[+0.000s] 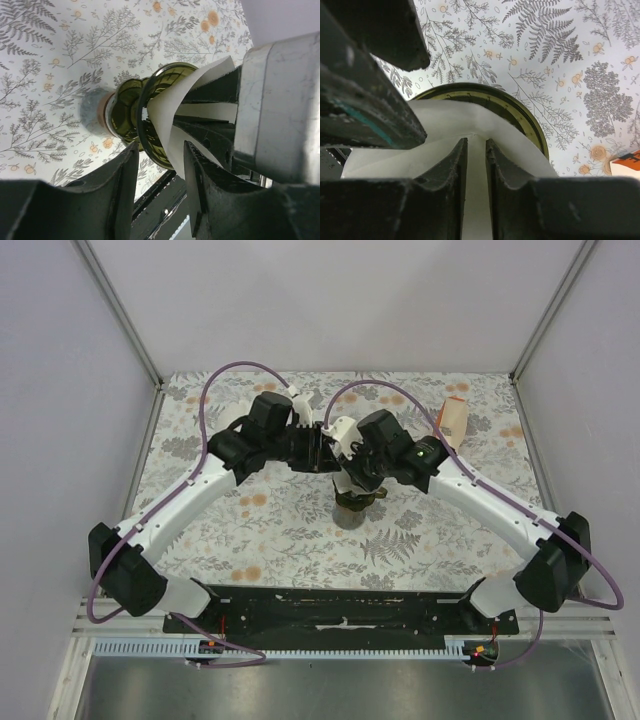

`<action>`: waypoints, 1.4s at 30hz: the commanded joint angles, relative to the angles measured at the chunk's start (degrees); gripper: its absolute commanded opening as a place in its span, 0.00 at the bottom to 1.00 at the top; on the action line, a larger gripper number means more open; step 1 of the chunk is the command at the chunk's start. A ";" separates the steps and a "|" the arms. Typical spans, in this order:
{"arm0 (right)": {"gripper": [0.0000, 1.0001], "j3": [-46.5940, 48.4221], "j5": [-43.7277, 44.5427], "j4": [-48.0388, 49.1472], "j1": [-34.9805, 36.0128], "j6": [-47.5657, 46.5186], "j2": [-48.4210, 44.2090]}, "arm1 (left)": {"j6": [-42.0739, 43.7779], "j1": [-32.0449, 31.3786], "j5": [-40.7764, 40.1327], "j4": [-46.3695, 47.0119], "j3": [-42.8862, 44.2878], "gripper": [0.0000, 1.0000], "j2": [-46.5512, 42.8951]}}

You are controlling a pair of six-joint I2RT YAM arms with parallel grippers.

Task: Place the coffee filter in the dripper
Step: Place the coffee filter in the coffee dripper.

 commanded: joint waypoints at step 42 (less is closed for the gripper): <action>0.70 -12.54 3.72 15.57 10.52 -27.37 -11.54 | 5.43 -1.85 -0.23 0.19 2.83 0.43 2.18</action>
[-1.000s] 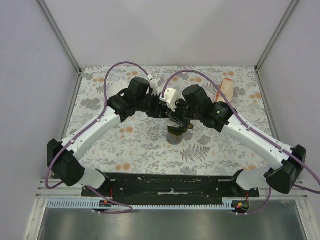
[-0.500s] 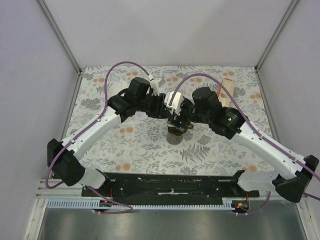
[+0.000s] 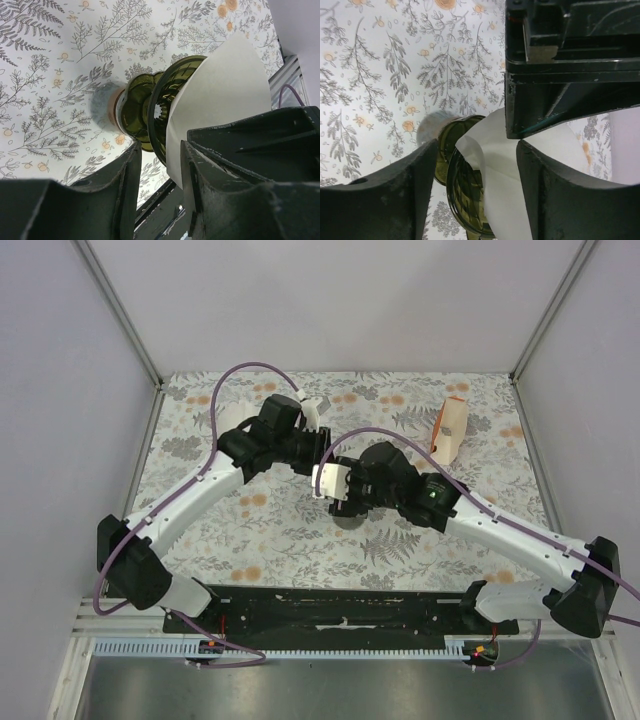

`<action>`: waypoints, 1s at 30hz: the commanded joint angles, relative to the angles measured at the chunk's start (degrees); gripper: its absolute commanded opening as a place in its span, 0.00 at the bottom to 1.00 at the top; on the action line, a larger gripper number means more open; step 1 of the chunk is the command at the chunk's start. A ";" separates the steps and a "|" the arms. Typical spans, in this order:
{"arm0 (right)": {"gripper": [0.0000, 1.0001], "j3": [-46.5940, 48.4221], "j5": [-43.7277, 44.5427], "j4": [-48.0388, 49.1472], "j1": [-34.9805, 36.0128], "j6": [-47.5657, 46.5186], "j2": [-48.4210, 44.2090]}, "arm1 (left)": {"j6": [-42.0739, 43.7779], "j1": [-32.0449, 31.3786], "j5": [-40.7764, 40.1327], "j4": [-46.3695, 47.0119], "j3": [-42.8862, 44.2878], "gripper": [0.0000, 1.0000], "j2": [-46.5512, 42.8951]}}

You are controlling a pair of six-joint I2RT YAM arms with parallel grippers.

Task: Place the coffee filter in the dripper
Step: Place the coffee filter in the coffee dripper.

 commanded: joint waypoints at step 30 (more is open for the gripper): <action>0.57 -2.55 -4.31 1.78 0.60 -0.37 -4.02 | 7.82 -0.52 -3.20 -0.30 6.24 0.31 0.89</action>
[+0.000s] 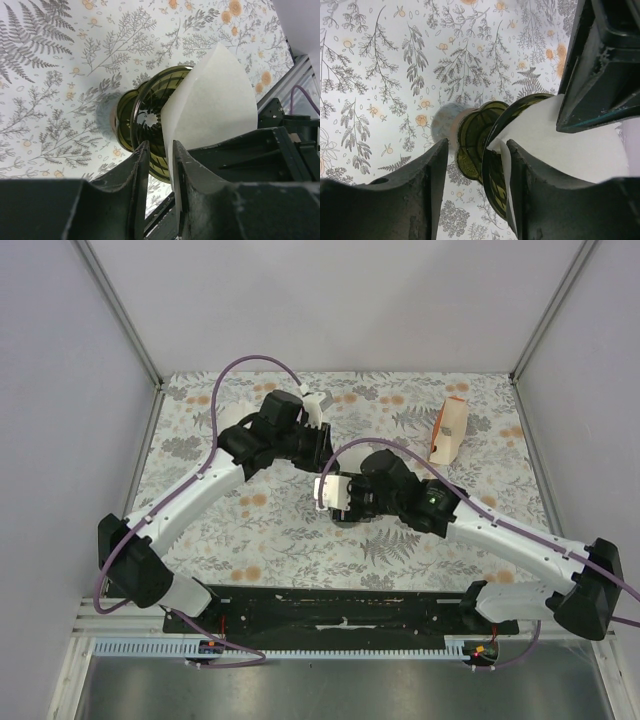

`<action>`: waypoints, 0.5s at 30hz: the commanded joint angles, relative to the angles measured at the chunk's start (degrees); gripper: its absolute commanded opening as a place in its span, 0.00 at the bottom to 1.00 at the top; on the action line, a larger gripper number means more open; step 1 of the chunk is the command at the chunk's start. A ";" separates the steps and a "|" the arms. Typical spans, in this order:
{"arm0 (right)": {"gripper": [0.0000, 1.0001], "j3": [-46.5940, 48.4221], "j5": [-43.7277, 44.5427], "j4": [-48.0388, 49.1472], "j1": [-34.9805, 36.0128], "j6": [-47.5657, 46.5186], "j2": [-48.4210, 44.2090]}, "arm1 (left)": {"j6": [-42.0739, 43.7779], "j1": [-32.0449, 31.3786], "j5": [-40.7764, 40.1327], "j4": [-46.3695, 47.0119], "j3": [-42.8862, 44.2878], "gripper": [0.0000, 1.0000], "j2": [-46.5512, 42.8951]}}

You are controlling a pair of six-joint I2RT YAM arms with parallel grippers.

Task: Place the coffee filter in the dripper
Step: Place the coffee filter in the coffee dripper.

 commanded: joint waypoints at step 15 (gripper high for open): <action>0.62 10.04 -18.00 1.54 -8.20 17.86 -6.74 | 7.73 -0.17 -4.04 -2.59 9.66 0.43 -0.13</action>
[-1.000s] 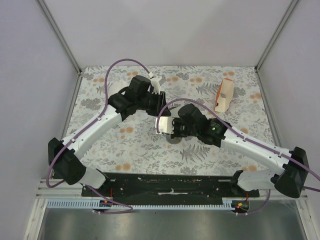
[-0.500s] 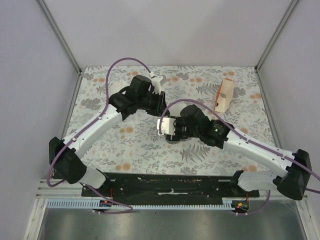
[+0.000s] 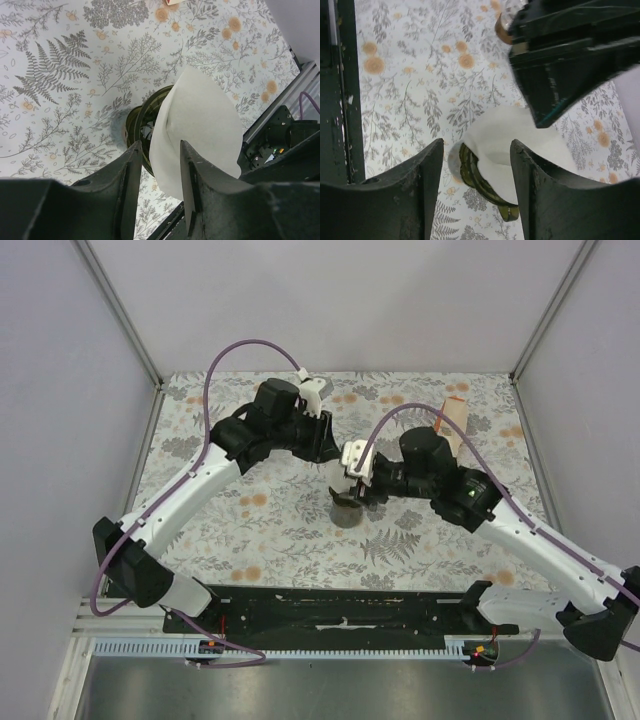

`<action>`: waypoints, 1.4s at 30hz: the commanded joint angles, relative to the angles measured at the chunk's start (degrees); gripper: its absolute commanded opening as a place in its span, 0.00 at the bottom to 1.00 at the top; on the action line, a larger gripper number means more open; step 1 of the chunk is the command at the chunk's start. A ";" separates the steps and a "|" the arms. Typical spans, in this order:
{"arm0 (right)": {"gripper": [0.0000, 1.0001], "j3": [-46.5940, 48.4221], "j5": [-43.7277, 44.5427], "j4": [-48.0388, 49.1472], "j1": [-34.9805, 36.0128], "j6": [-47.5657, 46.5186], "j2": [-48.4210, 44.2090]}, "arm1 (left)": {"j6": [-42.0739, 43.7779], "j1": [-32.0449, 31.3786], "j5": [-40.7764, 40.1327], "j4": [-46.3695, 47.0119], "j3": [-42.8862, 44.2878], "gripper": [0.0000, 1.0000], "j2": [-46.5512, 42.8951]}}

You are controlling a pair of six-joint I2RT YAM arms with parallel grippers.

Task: Place the coffee filter in the dripper
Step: Place the coffee filter in the coffee dripper.

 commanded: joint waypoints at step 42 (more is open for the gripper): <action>0.00 11.76 7.25 -10.10 -7.18 20.83 25.75 | -4.79 0.71 1.70 4.37 -8.70 0.46 -0.16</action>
